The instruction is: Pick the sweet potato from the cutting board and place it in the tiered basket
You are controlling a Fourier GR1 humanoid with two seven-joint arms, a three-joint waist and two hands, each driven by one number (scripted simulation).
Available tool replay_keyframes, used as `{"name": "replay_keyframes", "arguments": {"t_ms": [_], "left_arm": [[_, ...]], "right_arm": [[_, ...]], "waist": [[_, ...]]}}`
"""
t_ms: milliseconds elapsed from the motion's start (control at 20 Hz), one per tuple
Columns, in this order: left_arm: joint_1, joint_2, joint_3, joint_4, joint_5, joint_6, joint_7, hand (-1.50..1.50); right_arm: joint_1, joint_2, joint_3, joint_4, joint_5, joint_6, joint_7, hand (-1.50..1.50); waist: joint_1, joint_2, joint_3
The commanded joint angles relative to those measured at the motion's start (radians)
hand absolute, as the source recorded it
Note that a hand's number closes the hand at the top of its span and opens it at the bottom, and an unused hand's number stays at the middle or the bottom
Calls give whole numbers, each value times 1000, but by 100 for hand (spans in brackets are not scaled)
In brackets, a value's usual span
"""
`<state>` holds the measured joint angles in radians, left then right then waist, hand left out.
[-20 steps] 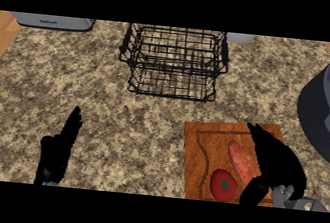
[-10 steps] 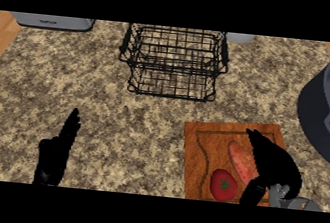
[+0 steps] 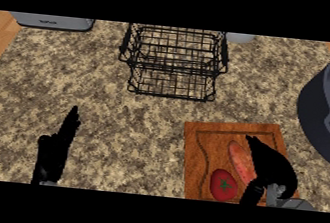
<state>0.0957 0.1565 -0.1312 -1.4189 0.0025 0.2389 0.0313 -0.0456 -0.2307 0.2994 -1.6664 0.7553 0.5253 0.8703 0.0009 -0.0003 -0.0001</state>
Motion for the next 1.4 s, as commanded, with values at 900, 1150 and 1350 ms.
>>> {"name": "replay_keyframes", "arguments": {"t_ms": [900,1150,1350], "left_arm": [[-26,-39,22,28,-37,-21,-4,0],[-3,12,65,-8,-11,-65,-1,0],[-16,-21,56,15,-21,-41,-7,0]], "right_arm": [[-284,-131,39,343,167,-145,-585,150],[-338,-76,-50,385,147,-241,-630,150],[-312,-30,-137,272,42,-267,-625,150]], "waist": [[22,3,1],[7,0,0],[-3,-2,0]]}}
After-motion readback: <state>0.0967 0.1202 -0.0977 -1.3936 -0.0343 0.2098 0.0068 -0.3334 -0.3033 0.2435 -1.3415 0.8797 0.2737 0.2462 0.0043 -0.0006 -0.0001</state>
